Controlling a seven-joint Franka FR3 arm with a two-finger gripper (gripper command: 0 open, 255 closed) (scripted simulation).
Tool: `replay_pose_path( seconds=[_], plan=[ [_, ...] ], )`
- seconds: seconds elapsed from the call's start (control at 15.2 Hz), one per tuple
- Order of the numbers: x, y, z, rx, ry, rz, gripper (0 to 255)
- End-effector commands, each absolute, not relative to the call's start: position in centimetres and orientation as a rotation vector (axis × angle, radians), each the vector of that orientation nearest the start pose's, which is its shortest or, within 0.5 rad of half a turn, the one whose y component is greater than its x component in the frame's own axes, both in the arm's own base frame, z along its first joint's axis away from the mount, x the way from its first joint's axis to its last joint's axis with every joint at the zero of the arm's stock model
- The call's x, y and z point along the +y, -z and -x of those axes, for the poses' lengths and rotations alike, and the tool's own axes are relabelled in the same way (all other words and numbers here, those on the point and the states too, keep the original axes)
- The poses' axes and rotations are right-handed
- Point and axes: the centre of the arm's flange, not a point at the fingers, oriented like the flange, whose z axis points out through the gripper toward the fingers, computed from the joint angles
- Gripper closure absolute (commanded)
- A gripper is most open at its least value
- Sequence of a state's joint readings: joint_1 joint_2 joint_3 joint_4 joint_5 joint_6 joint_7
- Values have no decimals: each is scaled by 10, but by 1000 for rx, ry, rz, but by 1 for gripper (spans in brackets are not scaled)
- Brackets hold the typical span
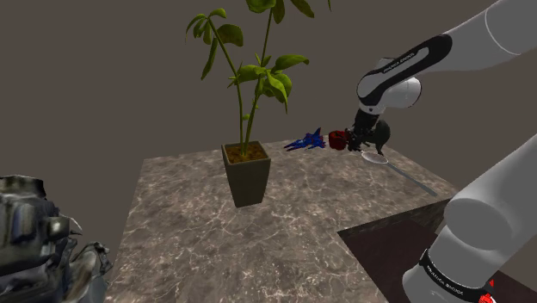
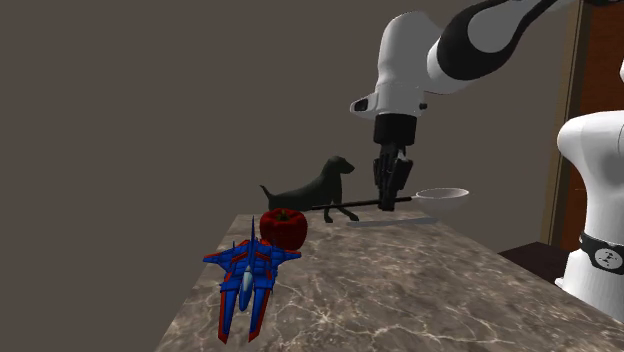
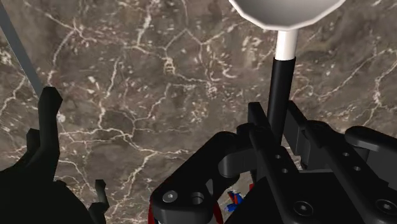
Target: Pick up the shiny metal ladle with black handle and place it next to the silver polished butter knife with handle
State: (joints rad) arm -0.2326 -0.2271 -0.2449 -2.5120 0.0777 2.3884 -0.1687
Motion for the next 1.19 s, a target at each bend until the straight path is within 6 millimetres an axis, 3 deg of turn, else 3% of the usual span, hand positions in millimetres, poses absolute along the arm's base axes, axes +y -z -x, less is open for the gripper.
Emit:
replay_pose_path(
  seconds=[0.0,0.33,1.12],
  plan=[
    [-217,-374,-376,544,193,3012,255],
    [-245,-374,-324,544,193,3012,255],
    [-245,-310,-324,544,193,3012,255]
  ],
)
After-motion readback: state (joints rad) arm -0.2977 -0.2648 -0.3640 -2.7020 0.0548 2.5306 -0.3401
